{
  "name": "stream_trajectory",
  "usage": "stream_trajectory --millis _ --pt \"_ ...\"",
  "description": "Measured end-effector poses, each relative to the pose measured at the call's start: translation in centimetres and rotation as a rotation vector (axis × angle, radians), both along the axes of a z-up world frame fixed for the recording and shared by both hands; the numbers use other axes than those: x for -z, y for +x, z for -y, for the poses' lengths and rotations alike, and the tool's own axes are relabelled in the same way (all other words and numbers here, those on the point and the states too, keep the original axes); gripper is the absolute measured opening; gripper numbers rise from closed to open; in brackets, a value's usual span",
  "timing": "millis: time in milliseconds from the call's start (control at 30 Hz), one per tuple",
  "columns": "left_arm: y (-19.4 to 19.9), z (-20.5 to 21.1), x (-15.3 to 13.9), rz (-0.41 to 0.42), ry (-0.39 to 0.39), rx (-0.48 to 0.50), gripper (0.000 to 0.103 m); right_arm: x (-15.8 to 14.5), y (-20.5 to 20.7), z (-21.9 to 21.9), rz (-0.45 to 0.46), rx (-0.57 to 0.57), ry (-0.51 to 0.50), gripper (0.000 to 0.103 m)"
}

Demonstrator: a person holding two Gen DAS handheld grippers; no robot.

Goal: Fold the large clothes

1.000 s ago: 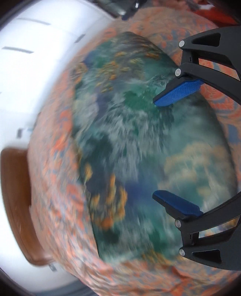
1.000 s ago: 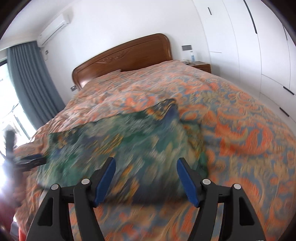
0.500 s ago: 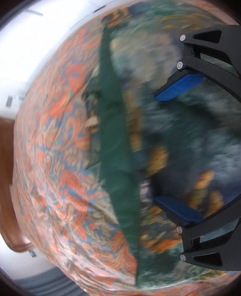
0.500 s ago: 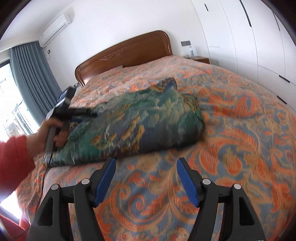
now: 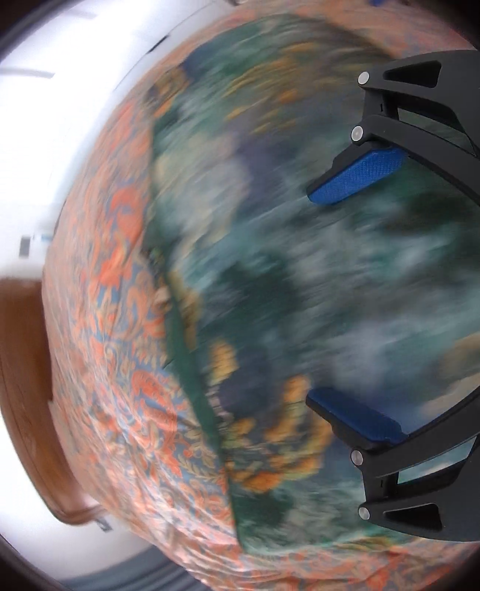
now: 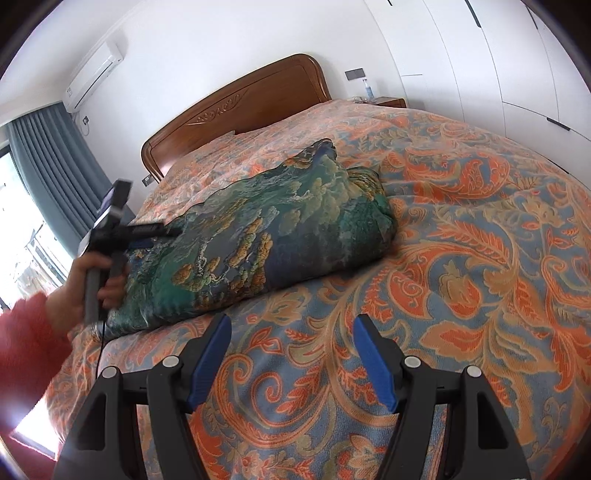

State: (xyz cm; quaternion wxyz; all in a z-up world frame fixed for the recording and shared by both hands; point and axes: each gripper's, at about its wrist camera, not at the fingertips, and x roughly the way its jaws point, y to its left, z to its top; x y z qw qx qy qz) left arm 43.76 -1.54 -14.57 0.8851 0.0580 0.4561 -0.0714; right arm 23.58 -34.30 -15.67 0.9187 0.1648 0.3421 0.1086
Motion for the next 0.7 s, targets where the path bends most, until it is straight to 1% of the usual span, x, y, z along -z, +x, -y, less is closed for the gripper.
stream_trajectory --millis 100,233,300,333,367,433,500,567,633,667,700 --pt "-4.1 1.2 0.3 0.003 0.036 0.061 0.100 0.1 -0.2 -0.1 -0.008 0.002 0.004 0.070" --pt "-8.4 2.5 0.2 -0.007 0.032 0.140 0.100 0.4 -0.6 -0.3 -0.019 0.004 0.012 0.070" --pt "-9.9 3.2 -0.4 0.008 0.031 0.181 0.100 0.4 -0.4 -0.1 -0.023 0.003 0.024 0.070" --pt "-10.5 3.6 -1.0 0.030 0.025 0.195 0.100 0.4 0.1 0.1 -0.028 0.001 0.039 0.070" --pt "-10.7 4.0 -1.7 0.053 0.007 0.211 0.100 0.4 0.4 0.2 -0.033 0.002 0.051 0.071" --pt "-10.6 4.5 -2.9 0.086 -0.042 0.235 0.100 0.6 2.4 1.3 -0.065 0.025 0.118 0.073" --pt "-9.8 5.4 -3.0 0.089 -0.084 0.268 0.101 0.9 4.2 2.4 -0.090 0.050 0.188 0.075" --pt "-8.9 6.6 -1.7 0.058 -0.063 0.306 0.101 1.9 6.5 3.6 -0.123 0.080 0.276 0.076" --pt "-7.9 7.7 0.7 -0.018 -0.034 0.334 0.100 3.0 8.2 4.6 -0.166 0.137 0.330 0.076" --pt "-7.6 8.0 1.8 -0.033 -0.018 0.334 0.100 4.1 9.5 5.2 -0.196 0.170 0.389 0.076" --pt "-7.7 8.1 2.2 -0.030 -0.006 0.340 0.101 4.8 10.2 5.6 -0.220 0.196 0.421 0.076"
